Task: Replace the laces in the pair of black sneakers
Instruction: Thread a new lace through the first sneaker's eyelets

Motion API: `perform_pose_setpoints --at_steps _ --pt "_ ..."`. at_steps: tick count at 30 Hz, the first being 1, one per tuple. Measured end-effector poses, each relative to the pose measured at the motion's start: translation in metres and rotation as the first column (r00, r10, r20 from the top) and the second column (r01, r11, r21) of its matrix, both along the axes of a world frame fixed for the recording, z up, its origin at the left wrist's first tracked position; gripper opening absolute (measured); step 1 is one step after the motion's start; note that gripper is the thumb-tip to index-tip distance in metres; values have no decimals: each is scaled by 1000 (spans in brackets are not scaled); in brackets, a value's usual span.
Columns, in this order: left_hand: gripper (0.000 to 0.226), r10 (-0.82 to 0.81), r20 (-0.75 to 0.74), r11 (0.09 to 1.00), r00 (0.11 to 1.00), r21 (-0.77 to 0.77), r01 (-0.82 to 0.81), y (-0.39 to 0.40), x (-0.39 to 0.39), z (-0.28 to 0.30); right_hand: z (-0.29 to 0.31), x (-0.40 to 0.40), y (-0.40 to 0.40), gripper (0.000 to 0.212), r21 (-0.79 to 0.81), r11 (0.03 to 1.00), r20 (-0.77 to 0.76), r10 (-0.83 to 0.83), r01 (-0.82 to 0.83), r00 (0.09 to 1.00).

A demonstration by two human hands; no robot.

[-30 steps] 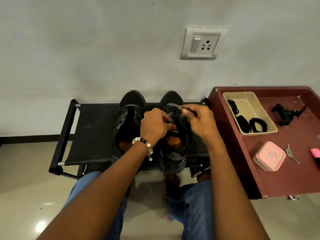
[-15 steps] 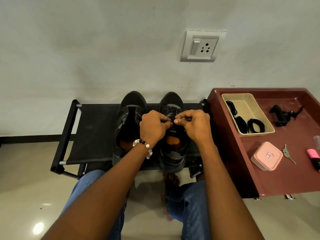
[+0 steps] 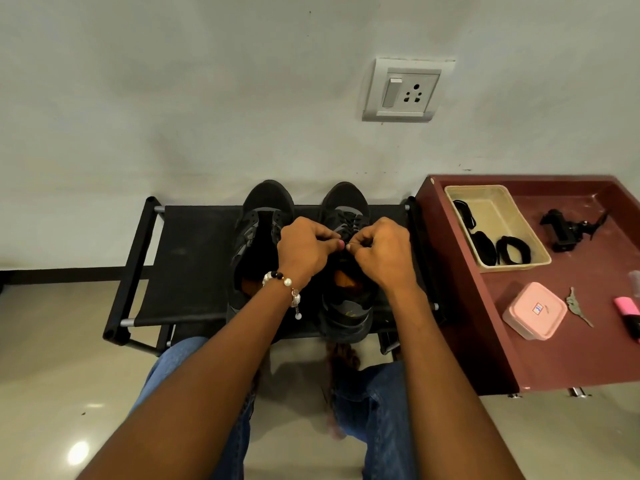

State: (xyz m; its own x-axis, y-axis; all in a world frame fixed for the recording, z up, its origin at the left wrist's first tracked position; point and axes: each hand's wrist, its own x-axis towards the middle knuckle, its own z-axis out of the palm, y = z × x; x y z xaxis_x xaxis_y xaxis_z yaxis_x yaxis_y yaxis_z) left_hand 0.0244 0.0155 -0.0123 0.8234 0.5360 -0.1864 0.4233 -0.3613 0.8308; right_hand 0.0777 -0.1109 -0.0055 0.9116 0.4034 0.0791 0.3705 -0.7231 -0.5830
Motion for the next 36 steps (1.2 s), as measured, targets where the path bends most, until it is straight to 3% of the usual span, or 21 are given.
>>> perform_pose_setpoints --at_steps 11,16,20,25,29,33,36 --pt "12 -3 -2 998 1000 -60 3 3 2 -2 -6 -2 7 25 -52 999 33 16 -14 999" --pt "12 -14 26 1000 1000 -19 15 2 1 -3 0 -4 6 20 -50 997 9 52 -51 999" --pt "9 -36 42 995 998 -95 40 5 2 -3 4 -2 4 9 20 1000 -70 8 -6 997" --pt "9 -7 28 998 1000 -56 9 4 3 -5 1 -2 9 4 46 997 -107 -57 63 993" --pt "3 34 7 995 999 -89 -34 5 6 -6 -4 -1 6 9 147 982 -154 -94 117 984" --pt "12 36 -19 999 999 23 -35 -2 9 -4 -11 -1 6 33 262 952 -211 -100 155 972" --pt "20 67 -44 996 997 -62 -70 -9 11 -4 -12 -2 4 46 95 983 -142 -143 157 980"
